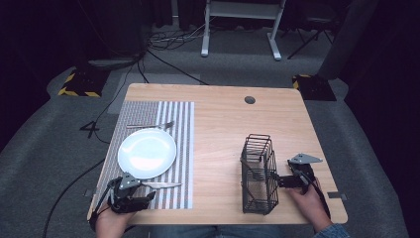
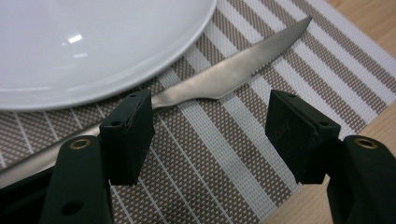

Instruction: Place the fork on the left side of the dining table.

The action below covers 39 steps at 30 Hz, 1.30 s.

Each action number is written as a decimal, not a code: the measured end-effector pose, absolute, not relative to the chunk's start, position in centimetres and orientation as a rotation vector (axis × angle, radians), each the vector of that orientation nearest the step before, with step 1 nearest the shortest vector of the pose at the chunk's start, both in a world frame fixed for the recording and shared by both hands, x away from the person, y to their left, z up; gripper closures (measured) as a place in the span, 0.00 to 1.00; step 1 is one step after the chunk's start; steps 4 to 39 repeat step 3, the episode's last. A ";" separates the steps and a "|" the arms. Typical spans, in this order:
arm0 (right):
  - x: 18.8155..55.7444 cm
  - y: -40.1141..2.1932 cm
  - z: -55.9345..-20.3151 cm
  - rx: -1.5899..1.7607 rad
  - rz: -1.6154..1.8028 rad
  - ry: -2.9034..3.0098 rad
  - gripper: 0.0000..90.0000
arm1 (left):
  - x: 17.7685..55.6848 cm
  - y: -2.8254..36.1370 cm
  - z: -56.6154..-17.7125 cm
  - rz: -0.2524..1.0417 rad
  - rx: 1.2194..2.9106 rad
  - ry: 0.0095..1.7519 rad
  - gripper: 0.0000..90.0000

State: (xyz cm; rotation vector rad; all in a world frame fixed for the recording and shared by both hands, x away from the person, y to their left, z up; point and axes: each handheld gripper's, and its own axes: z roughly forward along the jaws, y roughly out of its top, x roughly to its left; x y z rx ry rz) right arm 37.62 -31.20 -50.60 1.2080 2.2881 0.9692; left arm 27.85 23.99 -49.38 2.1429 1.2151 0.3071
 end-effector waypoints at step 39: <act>37.6 -31.2 -50.6 1.208 0.969 2.288 0.10 | 27.8 24.0 -49.6 0.302 2.150 1.204 0.35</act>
